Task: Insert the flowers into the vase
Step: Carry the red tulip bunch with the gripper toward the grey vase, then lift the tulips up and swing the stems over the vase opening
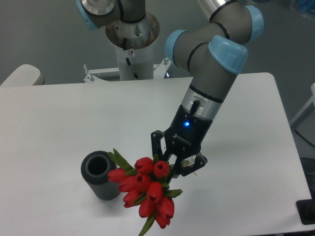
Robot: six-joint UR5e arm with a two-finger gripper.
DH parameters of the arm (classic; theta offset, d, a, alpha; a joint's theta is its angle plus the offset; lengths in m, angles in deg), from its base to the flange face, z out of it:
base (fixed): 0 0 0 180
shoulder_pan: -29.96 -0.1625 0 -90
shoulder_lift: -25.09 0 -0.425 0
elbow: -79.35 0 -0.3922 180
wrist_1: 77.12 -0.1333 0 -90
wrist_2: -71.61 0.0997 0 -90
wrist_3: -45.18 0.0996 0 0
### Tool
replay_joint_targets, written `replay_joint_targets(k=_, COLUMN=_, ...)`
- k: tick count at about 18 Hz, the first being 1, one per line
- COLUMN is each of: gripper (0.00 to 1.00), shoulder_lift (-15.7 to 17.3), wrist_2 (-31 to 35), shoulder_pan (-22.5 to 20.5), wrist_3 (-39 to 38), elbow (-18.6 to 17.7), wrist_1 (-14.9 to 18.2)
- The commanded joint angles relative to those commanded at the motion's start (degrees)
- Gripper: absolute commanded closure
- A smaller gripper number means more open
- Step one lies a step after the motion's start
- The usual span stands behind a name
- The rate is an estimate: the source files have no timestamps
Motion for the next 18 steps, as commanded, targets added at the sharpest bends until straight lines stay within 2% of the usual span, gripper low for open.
replay_joint_targets(k=4, gripper=0.71, shoulder_lift=0.0, wrist_2=-3.52, shoulder_pan=1.14, wrist_3=-0.89, elbow=0.09, wrist_1=-1.06)
replay_joint_targets(k=7, gripper=0.7, shoulder_lift=0.0, wrist_2=-10.71, shoulder_pan=1.32, wrist_3=-0.81, elbow=-0.18, wrist_1=-1.14)
replay_joint_targets(k=9, gripper=0.7, shoulder_lift=0.17, wrist_2=-13.18, shoulder_pan=1.41, wrist_3=-0.72, elbow=-0.26, wrist_1=-1.14)
replay_joint_targets(k=13, gripper=0.7, shoulder_lift=2.19, wrist_2=-19.24, shoulder_pan=1.49, wrist_3=-0.81, elbow=-1.23, wrist_1=-2.55)
replay_joint_targets(k=16, gripper=0.7, shoulder_lift=2.55, wrist_2=-23.99, shoulder_pan=1.76, wrist_3=-0.72, elbow=-1.93, wrist_1=-2.81)
replay_joint_targets(k=18, gripper=0.71, shoulder_lift=3.86, wrist_2=-25.14, shoulder_pan=2.81, wrist_3=-0.72, elbow=-3.86, wrist_1=-4.91)
